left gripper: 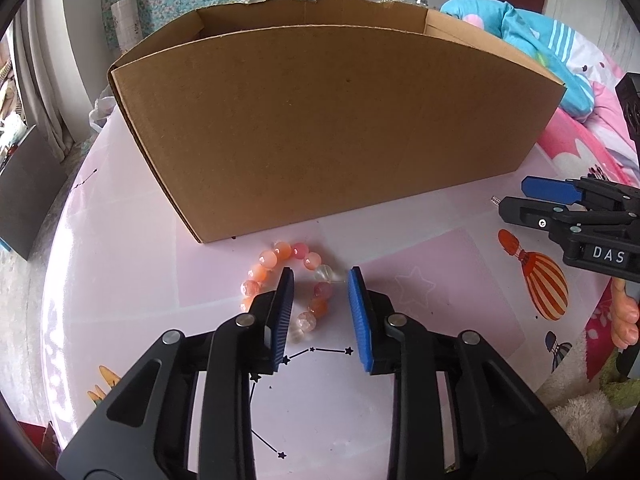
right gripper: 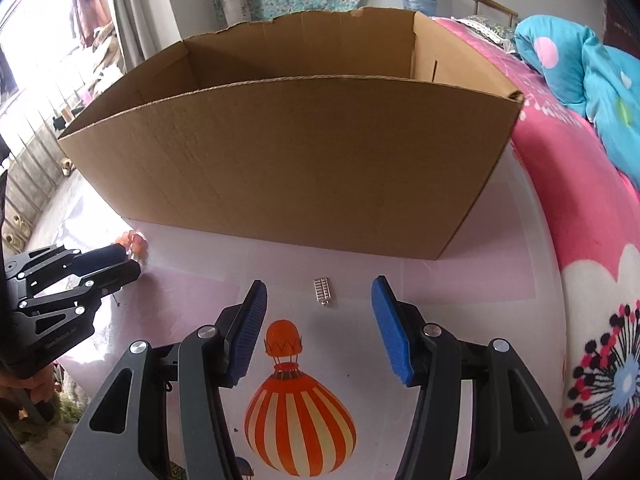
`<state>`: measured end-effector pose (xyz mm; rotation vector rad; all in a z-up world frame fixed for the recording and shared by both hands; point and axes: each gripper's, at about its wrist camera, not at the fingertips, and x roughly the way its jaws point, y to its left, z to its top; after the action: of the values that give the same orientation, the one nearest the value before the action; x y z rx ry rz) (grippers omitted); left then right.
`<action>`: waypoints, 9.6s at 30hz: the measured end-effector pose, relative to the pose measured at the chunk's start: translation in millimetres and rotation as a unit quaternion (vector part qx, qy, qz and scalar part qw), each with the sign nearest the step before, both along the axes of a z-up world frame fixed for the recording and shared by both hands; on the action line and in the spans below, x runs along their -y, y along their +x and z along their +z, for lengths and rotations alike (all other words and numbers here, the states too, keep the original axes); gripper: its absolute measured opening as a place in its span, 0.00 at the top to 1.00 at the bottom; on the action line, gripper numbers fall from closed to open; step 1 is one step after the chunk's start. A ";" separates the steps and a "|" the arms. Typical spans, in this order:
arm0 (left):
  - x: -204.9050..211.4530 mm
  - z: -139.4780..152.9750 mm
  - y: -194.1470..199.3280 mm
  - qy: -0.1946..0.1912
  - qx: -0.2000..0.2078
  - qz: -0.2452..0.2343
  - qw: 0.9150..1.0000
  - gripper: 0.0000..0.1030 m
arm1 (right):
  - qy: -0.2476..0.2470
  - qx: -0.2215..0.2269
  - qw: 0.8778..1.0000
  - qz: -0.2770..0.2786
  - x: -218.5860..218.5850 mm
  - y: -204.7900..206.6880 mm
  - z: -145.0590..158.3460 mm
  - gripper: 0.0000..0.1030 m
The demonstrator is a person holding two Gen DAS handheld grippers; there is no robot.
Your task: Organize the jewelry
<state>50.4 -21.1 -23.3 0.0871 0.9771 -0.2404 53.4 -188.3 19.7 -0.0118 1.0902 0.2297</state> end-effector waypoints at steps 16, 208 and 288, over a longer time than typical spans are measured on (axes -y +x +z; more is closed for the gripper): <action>5.6 3.2 3.0 0.000 -0.003 0.004 1.000 0.74 | -0.009 -0.016 1.000 -0.005 2.4 4.3 -9.5 0.48; 30.2 63.4 110.6 -0.114 -0.049 -0.104 0.987 0.80 | 0.125 0.162 0.979 -0.016 41.3 66.5 116.7 0.86; -78.0 109.1 32.8 -0.191 0.117 0.035 0.974 0.27 | 0.041 -0.026 0.997 0.054 -3.6 154.3 115.0 0.35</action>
<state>83.1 56.9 85.9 -0.2659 0.6855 -0.3404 207.7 -184.8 134.7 0.0087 1.1315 0.3742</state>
